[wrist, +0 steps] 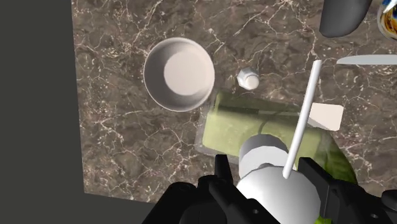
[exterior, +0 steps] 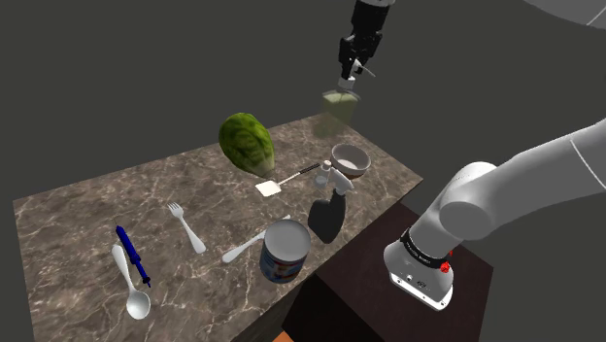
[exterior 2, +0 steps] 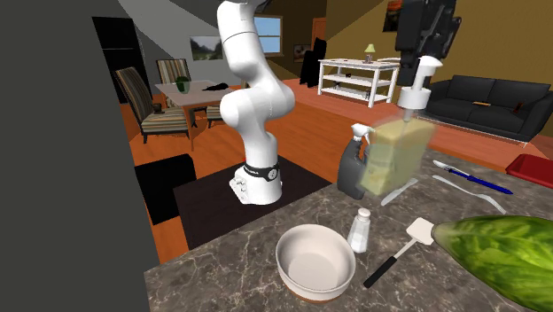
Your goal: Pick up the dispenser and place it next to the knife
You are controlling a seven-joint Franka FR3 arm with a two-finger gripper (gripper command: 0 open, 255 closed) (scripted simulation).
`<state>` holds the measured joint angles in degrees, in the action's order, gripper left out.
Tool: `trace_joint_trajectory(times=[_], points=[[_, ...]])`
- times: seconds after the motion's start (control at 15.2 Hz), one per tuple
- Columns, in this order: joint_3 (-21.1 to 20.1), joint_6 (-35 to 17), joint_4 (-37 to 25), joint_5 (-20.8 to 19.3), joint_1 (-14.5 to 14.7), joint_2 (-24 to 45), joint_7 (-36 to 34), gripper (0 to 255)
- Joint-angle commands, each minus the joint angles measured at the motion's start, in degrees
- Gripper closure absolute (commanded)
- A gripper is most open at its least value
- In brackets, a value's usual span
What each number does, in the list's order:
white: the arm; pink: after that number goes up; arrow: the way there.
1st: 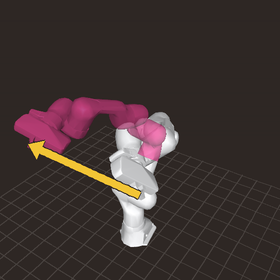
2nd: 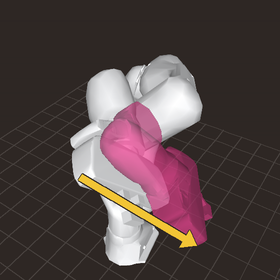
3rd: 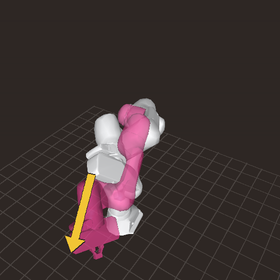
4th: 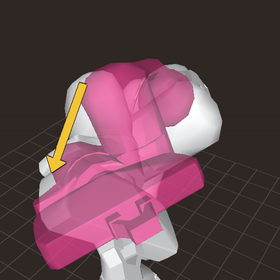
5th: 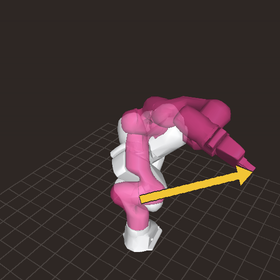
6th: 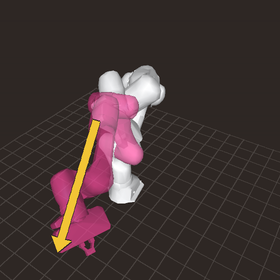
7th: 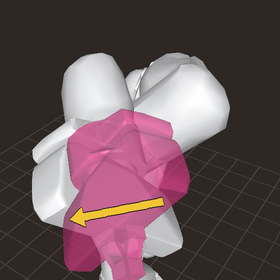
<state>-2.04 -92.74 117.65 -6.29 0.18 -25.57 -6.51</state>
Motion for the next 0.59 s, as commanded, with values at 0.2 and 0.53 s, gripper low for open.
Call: trace_joint_trajectory(times=[0.2,0.53], points=[[-4.76,-2.56,0.31,1.70,2.12,2.92,-6.81,255],[-9.38,-5.04,-1.30,2.63,4.11,7.64,-13.47,255]])
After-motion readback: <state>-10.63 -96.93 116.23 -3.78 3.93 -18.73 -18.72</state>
